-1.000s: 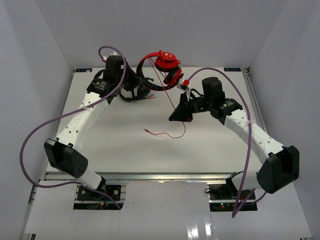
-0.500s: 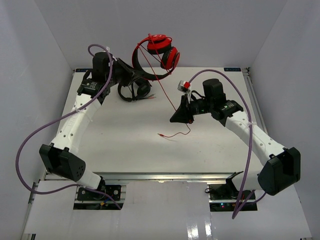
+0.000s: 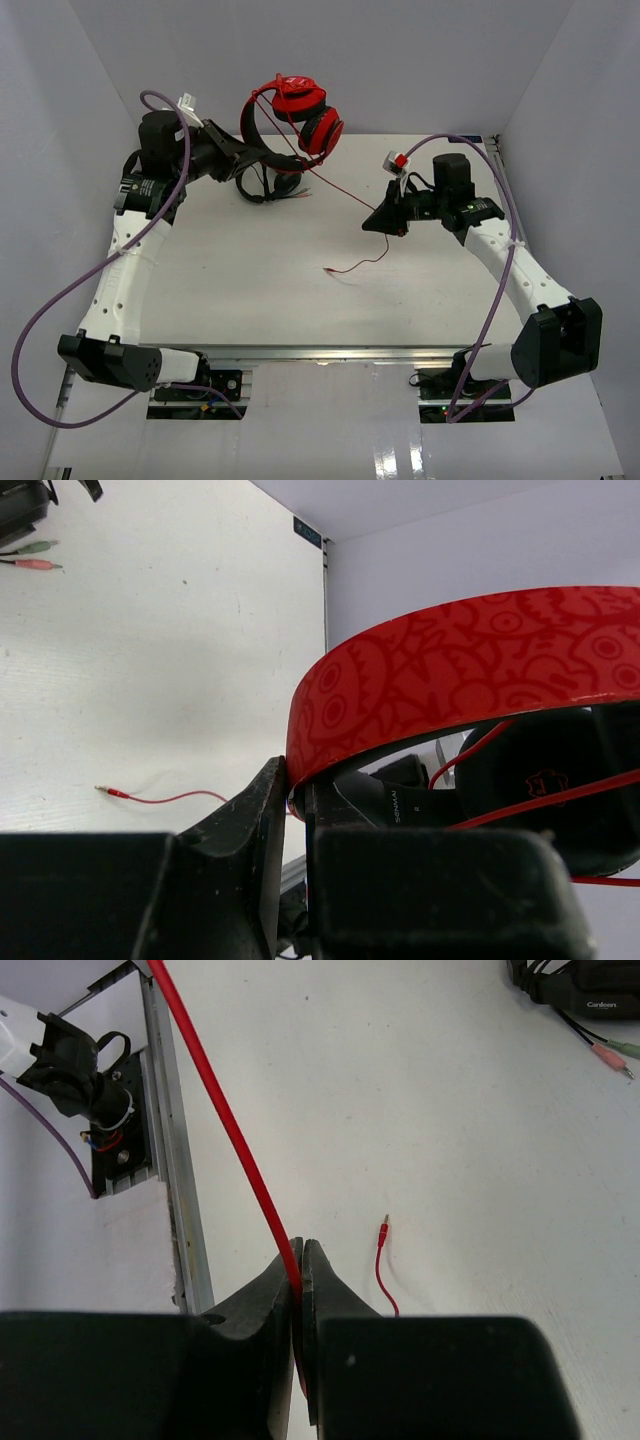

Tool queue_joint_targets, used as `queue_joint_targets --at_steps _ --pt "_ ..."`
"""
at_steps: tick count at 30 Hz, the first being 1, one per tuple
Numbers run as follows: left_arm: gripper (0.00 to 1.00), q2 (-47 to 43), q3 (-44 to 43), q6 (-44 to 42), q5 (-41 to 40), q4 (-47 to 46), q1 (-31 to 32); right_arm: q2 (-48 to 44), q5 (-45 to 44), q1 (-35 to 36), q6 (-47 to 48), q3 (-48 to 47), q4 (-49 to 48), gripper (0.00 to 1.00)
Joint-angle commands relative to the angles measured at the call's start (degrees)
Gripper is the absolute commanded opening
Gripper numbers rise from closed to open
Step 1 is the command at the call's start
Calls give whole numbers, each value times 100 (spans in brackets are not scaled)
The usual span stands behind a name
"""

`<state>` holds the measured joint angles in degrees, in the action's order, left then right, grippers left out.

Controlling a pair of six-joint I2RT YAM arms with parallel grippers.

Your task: Wrap the headphones

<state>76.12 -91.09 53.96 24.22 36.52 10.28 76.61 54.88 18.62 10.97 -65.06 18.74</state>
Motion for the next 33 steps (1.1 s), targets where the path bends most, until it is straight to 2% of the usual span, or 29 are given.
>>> queue_joint_targets --at_steps 1,6,9,13,20,24,28,33 --pt "0 -331 -67 -164 498 -131 -57 108 110 -140 372 -333 382 8" --pt "0 -365 -40 -585 1178 -83 23 244 -149 -227 495 -526 426 8" --pt "0 -417 46 -1055 1609 -21 320 525 -191 -331 478 -724 437 8" --pt "0 -699 418 -1900 1697 311 790 846 -146 -502 389 -1097 437 8" --pt "0 -1082 944 -3307 1165 1058 1650 1266 -15 -570 332 -1665 557 8" --pt "0 -969 1105 -4103 183 1656 2242 1348 222 -562 365 -1711 660 8" --pt "0 -634 1177 -4451 -496 2019 2774 1342 485 -504 616 -1638 858 8" --pt "0 -189 1054 -4731 -870 2138 3190 1211 479 -318 819 -1441 946 8"
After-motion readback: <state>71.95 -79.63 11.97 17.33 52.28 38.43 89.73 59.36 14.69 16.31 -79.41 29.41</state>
